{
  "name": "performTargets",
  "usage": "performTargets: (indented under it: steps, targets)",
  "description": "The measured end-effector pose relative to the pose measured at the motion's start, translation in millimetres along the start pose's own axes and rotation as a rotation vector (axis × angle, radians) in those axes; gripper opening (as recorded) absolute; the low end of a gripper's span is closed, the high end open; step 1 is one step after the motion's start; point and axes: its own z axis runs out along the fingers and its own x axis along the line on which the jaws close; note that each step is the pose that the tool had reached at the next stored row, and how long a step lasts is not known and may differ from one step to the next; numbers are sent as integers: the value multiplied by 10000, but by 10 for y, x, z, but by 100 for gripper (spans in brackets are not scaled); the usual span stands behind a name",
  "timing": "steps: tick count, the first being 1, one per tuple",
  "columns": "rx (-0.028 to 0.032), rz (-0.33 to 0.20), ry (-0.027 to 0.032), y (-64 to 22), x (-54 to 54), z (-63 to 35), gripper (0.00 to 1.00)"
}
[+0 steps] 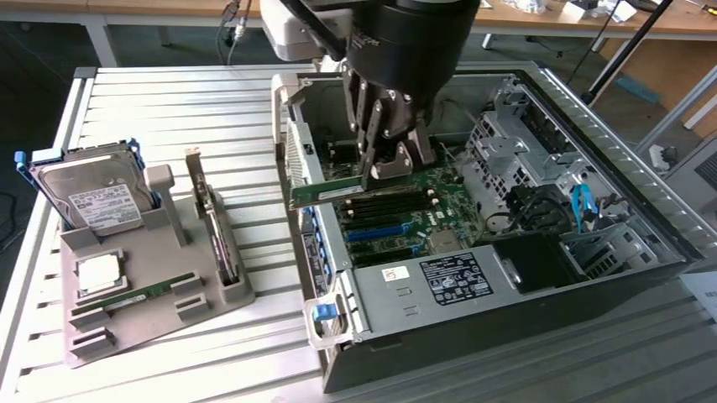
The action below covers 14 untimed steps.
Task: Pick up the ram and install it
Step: 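Pick up the ram and move it above insertion slot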
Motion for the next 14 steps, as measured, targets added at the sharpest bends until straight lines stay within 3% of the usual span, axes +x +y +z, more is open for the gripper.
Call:
performTargets:
  steps: [3,6,14]
  targets:
    - [0,0,0,-110,15,5,15]
    - [0,0,-1,-273,36,14,15]
    - [0,0,0,-530,70,26,15]
